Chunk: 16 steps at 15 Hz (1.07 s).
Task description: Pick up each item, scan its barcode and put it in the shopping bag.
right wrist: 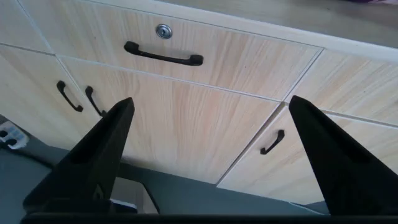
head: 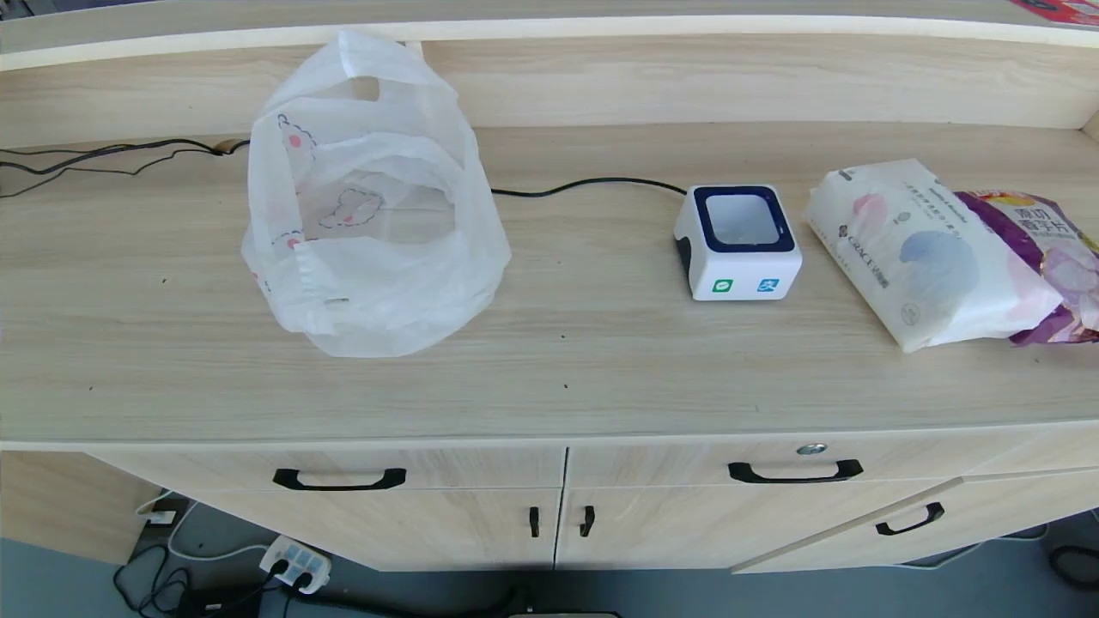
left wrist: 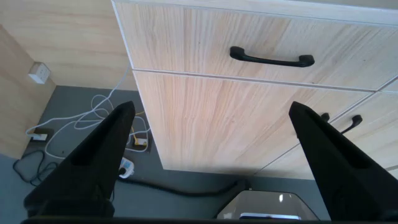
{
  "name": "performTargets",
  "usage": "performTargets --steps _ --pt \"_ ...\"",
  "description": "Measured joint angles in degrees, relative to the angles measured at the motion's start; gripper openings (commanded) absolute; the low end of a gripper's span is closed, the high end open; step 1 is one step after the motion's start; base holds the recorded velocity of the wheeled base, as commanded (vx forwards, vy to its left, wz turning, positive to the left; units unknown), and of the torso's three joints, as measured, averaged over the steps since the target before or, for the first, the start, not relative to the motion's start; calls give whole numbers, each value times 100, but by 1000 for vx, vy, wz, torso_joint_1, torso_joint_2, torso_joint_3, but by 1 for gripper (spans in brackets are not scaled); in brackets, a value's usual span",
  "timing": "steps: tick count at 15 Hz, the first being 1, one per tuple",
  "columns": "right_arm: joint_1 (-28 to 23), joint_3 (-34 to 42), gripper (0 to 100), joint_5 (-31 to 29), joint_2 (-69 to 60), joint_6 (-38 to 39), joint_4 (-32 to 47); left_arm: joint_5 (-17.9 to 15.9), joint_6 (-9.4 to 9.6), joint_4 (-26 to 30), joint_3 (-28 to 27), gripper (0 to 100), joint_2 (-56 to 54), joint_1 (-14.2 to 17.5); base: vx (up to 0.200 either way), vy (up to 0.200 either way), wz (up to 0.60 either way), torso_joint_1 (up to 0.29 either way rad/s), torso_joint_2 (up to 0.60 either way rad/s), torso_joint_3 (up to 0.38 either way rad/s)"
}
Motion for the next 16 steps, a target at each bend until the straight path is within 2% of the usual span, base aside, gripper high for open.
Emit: performTargets --steps 3,7,12,14,16 --pt "5 -699 100 2 197 332 -2 0 9 0 0 100 0 0 0 0 0 0 0 0" --pt "22 -2581 100 27 1931 1214 -66 0 11 0 0 100 0 0 0 0 0 0 0 0" --pt "-10 -4384 100 663 4831 1723 -84 -2 9 0 0 100 0 0 0 0 0 0 0 0" --pt "-157 -5025 100 1152 5644 1751 219 -2 9 0 0 100 0 0 0 0 0 0 0 0" --pt "-284 -5436 100 1391 6243 1712 438 0 9 0 0 100 0 0 0 0 0 0 0 0"
